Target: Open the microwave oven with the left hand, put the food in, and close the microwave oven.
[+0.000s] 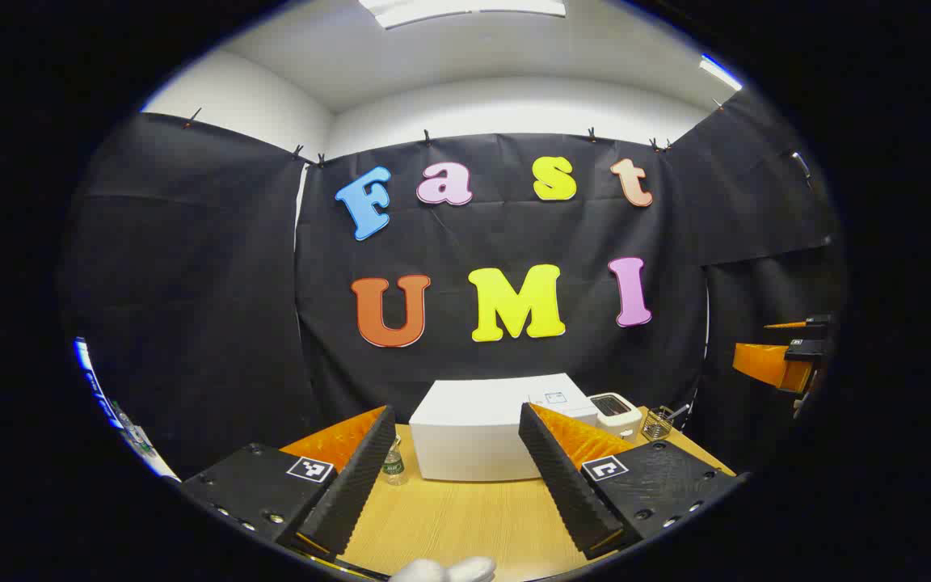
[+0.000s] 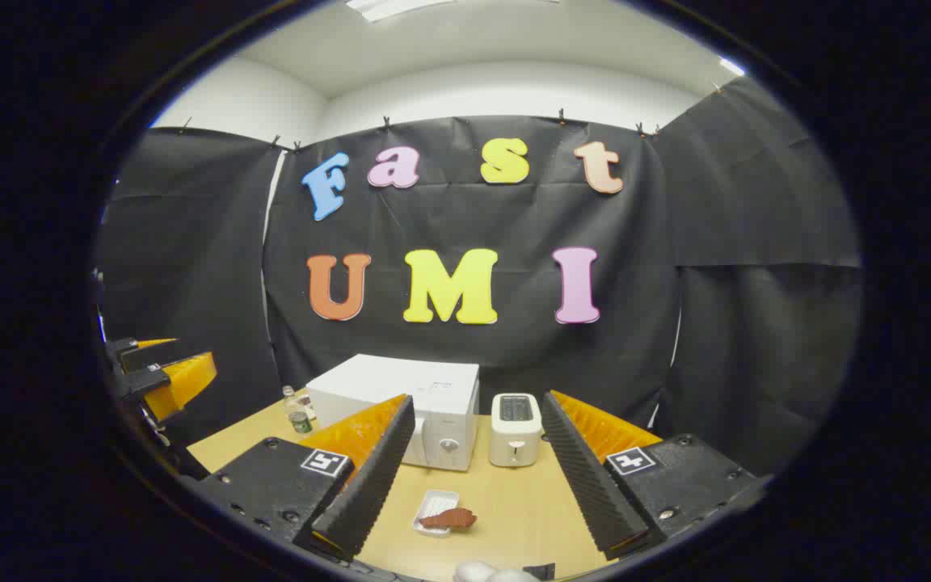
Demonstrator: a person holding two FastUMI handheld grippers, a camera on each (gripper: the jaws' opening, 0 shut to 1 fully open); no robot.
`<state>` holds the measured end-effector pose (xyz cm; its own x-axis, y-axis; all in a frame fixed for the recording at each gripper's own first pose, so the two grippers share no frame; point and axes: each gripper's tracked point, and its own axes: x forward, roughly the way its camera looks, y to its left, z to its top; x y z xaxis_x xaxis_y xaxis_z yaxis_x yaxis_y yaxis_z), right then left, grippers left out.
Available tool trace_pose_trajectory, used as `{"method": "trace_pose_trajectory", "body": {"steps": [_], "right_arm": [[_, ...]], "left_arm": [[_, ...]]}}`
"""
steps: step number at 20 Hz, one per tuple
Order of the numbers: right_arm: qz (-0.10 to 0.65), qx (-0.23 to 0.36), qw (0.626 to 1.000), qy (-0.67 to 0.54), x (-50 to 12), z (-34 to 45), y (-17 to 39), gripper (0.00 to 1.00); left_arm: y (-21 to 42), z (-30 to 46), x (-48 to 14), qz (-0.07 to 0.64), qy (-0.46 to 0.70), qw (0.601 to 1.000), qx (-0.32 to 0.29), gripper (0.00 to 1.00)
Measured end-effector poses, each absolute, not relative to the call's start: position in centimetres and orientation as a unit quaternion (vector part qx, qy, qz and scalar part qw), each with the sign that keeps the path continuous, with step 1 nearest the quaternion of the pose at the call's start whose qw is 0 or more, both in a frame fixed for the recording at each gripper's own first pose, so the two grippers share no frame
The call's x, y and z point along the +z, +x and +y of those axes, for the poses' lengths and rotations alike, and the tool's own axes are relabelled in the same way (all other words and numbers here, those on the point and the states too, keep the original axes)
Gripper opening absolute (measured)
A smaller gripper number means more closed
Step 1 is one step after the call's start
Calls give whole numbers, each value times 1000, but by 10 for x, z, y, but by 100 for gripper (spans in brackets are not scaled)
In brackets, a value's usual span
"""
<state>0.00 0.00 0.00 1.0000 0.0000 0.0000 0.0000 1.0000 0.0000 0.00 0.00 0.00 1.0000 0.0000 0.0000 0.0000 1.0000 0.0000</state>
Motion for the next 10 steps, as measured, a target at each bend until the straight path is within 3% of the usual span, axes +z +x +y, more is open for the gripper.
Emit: {"method": "trace_pose_trajectory", "body": {"steps": [2,3,4,10], "right_arm": [[-2,-1,1000,1,1,-1,1,100],[-2,-1,1000,0,2,-1,2,91],[-3,-2,1000,-1,2,-3,4,100],[1,-4,1000,0,1,-7,14,100]], "left_arm": [[3,-1,2,-1,2,1000,1,96],[4,-1,1,-2,5,1000,1,96],[5,-1,0,-1,6,1000,2,96],[16,-5,-3,3,10,1000,1,96]]}}
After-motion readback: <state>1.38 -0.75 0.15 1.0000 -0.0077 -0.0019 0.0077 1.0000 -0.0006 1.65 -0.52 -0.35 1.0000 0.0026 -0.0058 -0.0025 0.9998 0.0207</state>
